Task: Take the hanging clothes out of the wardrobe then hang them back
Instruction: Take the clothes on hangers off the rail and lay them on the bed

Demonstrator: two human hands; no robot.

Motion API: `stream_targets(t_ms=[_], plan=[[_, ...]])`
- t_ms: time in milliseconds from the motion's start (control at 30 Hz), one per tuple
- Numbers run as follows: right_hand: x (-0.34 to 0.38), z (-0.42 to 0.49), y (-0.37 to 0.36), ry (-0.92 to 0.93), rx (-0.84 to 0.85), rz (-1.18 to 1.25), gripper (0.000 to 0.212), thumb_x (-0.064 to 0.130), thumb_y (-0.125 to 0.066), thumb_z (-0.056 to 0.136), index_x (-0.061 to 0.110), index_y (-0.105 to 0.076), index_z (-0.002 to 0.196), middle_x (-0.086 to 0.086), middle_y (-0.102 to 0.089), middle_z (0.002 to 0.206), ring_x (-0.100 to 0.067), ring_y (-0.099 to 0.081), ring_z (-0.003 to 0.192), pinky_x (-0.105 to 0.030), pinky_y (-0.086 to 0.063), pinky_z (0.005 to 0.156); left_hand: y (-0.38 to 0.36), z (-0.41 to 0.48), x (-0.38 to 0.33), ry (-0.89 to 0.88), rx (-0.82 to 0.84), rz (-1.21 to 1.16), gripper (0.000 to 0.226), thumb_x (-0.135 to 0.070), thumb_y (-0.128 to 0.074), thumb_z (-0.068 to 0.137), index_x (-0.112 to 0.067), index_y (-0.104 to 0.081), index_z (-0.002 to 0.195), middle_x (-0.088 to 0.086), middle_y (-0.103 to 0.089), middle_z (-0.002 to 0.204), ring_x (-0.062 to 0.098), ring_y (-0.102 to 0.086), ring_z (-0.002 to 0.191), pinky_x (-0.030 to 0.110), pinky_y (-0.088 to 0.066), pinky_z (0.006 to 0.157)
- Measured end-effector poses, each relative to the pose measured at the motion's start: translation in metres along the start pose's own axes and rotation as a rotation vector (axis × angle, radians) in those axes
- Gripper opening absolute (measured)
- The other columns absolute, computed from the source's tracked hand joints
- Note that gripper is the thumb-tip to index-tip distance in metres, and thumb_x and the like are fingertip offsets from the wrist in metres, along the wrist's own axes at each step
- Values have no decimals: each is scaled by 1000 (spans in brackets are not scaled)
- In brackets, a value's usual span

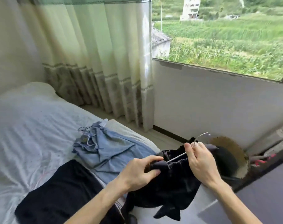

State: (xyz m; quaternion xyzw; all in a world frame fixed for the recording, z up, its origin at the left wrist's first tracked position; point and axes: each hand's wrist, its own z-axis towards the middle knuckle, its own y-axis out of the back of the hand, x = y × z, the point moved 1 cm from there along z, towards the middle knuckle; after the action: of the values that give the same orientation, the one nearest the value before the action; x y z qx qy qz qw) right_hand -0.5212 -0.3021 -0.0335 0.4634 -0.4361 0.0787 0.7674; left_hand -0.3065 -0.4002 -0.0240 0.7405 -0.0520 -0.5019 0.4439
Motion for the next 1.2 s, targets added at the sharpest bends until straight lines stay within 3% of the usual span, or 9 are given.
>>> stream_targets(t_ms=[100,233,367,533,733,900,1100,1200], plan=[[31,29,-29,96,20,-6,39,39,-49,99,25,-40,64,5,-48,72,-11,-51,68,-25,-34,62,30,0,26,31,-55,46,46,-48,-62,90,-54,-45,133,-17,-68,106,0,-61,96,24,-48,90],[67,60,-55,211,64,-32,38,40,-49,99,23,-41,67,4,-47,75,-14,-50,70,-33,-34,66,54,-2,46,92,-149,0,50,-50,-63,89,-50,-44,135,-14,-66,102,1,-58,92,26,-48,89],[96,92,-79,294,100,-53,40,44,-46,99,16,-44,69,4,-48,76,-17,-48,71,-33,-32,66,71,2,56,178,-218,-8,54,-56,-63,86,-46,-43,136,-21,-54,92,-1,-52,89,29,-47,91],[126,128,-101,371,133,-17,41,41,-47,100,14,-42,70,3,-48,77,-19,-45,71,-32,-30,67,88,22,55,290,-335,53,49,-64,-54,89,-49,-43,134,-12,-52,109,14,-59,106,35,-50,92],[157,168,-108,379,162,15,42,44,-45,101,16,-43,70,5,-48,78,-21,-46,75,-35,-33,69,114,51,43,314,-475,-45,21,-44,-52,95,-38,-62,113,-5,-63,105,18,-60,105,36,-48,92],[189,213,-111,355,126,59,45,40,-39,104,19,-32,65,4,-45,75,-27,-44,76,-35,-30,70,140,91,22,267,-550,-47,20,-43,-49,90,-34,-61,104,-3,-65,102,22,-61,101,42,-49,88],[208,256,-124,382,124,68,43,42,-35,104,16,-41,70,1,-49,81,-30,-49,83,-37,-34,74,189,115,32,275,-653,118,16,-35,-54,98,-40,-65,109,-12,-49,93,16,-58,96,34,-49,82],[218,265,-140,436,146,77,36,43,-39,103,15,-54,87,0,-56,96,-26,-54,88,-34,-35,77,208,118,53,298,-731,114,16,-36,-55,98,-45,-65,106,-13,-48,91,8,-54,88,33,-51,78]])
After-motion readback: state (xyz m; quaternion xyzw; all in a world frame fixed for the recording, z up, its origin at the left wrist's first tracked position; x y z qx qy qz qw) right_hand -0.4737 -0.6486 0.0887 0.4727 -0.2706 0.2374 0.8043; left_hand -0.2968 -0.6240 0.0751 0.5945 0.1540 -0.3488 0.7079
